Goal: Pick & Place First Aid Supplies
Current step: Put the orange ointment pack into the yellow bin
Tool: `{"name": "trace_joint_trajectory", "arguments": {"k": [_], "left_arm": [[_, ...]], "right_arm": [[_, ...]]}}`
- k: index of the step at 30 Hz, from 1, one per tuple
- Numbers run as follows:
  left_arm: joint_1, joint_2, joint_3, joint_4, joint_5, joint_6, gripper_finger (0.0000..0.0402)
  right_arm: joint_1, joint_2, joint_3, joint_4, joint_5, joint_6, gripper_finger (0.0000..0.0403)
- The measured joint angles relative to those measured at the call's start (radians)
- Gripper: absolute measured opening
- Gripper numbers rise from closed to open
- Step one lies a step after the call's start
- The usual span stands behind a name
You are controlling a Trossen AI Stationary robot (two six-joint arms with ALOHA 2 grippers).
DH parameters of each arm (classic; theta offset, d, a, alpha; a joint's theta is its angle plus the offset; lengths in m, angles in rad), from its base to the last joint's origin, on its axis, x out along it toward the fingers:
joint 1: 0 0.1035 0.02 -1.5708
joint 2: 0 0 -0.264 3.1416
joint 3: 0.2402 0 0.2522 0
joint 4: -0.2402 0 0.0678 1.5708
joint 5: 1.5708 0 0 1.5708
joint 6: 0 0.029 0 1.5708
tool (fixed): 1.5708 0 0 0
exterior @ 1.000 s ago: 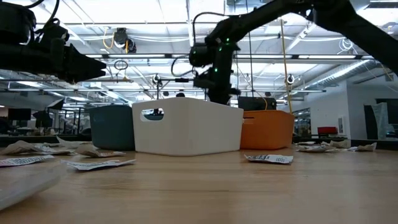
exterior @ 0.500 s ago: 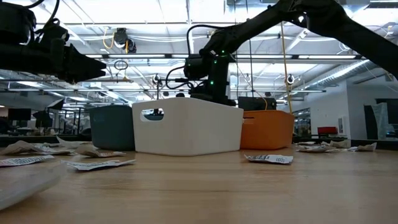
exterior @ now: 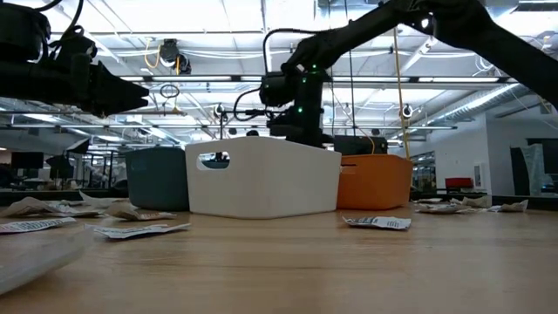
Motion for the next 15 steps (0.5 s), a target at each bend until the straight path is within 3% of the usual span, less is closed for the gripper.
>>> {"name": "trace_joint_trajectory", "arguments": {"k": [5, 15], "left_arm": [[0.0, 0.0, 0.0, 0.0, 0.0, 0.0, 0.0367], [0.0, 0.0, 0.0, -0.001, 0.0, 0.0, 0.0367]], "right_arm": [[-0.004, -0.06, 0.0, -0.044, 0.0, -0.045, 0.0218], [-0.015, -0.133, 0.0, -0.181, -0.001, -0.146, 0.0213]]}}
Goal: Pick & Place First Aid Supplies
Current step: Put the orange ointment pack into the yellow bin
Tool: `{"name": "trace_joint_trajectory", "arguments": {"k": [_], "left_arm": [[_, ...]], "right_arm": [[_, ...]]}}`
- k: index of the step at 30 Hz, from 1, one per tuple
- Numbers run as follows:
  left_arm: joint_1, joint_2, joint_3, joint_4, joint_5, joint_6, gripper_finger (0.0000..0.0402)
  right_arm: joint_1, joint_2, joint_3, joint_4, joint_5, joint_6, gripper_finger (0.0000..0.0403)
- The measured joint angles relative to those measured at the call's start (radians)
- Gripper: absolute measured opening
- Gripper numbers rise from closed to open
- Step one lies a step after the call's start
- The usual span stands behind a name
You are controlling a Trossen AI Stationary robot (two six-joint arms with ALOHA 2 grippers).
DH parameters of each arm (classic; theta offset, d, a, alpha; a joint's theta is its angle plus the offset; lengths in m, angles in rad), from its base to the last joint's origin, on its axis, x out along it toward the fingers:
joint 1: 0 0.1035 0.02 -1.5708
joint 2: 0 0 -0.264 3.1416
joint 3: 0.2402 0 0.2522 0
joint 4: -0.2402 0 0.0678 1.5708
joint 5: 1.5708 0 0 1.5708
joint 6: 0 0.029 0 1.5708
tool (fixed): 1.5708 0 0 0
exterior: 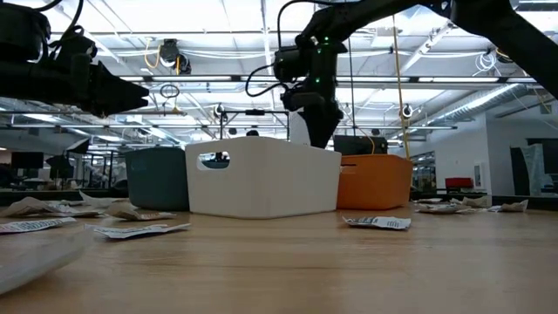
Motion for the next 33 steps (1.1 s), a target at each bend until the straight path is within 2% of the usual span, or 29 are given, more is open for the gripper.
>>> {"name": "trace_joint_trajectory", "arguments": {"k": [5, 15, 23, 28, 33], "left_arm": [[0.0, 0.0, 0.0, 0.0, 0.0, 0.0, 0.0367], [0.0, 0.0, 0.0, 0.0, 0.0, 0.0, 0.0367], [0.0, 0.0, 0.0, -0.001, 0.0, 0.0, 0.0367], [0.0, 0.0, 0.0, -0.001, 0.0, 0.0, 0.0367], [0.0, 0.0, 0.0, -0.001, 0.0, 0.0, 0.0367]], "right_arm": [[-0.037, -0.088, -0.117, -0.015, 0.002, 0.076, 0.0212], [-0.092, -0.397, -0.54, 0.122, 0.006, 0.149, 0.0212], [-0.13, -0.605, -0.803, 0.155, 0.012, 0.297, 0.0212], [-0.153, -0.706, -0.939, 0.157, 0.08, 0.347, 0.0212], [-0.186, -0.753, -1.029, 0.164, 0.141, 0.339, 0.0212]]}}
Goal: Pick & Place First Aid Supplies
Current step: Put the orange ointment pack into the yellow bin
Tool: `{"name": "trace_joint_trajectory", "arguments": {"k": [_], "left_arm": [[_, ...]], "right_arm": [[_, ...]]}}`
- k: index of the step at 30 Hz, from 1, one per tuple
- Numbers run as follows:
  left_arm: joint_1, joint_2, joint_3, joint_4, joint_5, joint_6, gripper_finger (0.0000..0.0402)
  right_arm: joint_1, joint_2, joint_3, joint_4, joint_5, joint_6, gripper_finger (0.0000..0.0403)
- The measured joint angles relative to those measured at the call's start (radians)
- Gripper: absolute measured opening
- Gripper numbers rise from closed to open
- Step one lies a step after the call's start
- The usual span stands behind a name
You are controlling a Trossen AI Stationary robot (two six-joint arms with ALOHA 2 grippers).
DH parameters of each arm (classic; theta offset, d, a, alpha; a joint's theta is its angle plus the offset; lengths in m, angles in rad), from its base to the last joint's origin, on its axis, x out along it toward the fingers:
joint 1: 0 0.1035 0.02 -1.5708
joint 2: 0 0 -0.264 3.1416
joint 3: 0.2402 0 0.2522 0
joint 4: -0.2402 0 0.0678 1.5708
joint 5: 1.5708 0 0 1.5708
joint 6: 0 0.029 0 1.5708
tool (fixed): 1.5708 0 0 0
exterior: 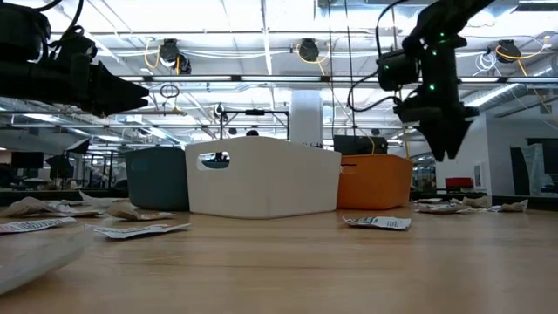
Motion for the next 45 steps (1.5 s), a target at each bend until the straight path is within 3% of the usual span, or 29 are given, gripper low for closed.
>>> {"name": "trace_joint_trajectory", "arguments": {"k": [16, 30, 36, 45], "left_arm": [[0.0, 0.0, 0.0, 0.0, 0.0, 0.0, 0.0367], [0.0, 0.0, 0.0, 0.0, 0.0, 0.0, 0.0367], [0.0, 0.0, 0.0, 0.0, 0.0, 0.0, 0.0367], [0.0, 0.0, 0.0, 0.0, 0.0, 0.0, 0.0367]], "right_arm": [[-0.096, 0.012, -0.205, 0.28, 0.08, -0.179, 0.0212], [-0.141, 0.146, -0.226, 0.374, 0.157, -0.206, 0.0203], [-0.156, 0.151, -0.226, 0.376, 0.152, -0.206, 0.0152], [-0.159, 0.154, -0.247, 0.391, 0.101, -0.212, 0.0015]]}}
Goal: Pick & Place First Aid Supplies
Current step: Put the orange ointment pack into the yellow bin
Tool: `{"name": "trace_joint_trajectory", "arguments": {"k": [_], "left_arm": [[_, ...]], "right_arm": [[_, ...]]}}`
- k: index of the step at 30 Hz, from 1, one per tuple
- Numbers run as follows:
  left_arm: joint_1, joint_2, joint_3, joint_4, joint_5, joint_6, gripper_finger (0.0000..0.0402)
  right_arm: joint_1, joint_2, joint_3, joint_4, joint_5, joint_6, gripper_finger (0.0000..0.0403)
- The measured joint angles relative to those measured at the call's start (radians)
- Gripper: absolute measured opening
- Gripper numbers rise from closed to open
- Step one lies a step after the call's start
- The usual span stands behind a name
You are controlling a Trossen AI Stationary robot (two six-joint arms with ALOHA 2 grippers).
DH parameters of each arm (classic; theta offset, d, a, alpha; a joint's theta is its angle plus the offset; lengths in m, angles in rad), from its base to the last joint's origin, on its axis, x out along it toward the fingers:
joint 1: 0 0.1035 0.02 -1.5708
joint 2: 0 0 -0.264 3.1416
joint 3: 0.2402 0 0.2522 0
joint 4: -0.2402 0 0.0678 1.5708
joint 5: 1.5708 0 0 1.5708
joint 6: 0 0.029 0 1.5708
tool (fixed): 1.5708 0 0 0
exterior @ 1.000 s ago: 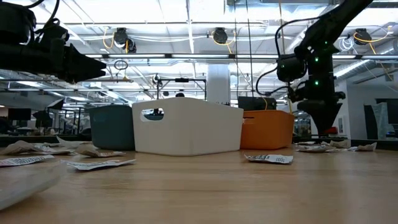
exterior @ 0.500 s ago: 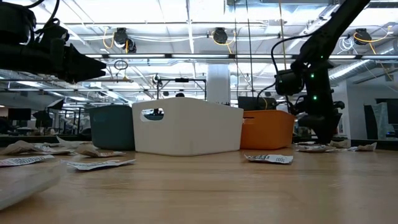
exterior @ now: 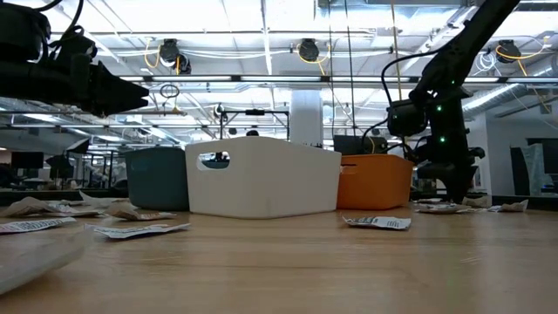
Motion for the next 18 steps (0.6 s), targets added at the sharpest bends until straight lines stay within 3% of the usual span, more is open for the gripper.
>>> {"name": "trace_joint_trajectory", "arguments": {"k": [9, 18], "left_arm": [[0.0, 0.0, 0.0, 0.0, 0.0, 0.0, 0.0367], [0.0, 0.0, 0.0, 0.0, 0.0, 0.0, 0.0367]], "right_arm": [[0.0, -0.023, -0.001, -0.057, -0.007, 0.002, 0.0001], [0.001, -0.096, 0.113, -0.229, 0.024, 0.009, 0.0001]]}}
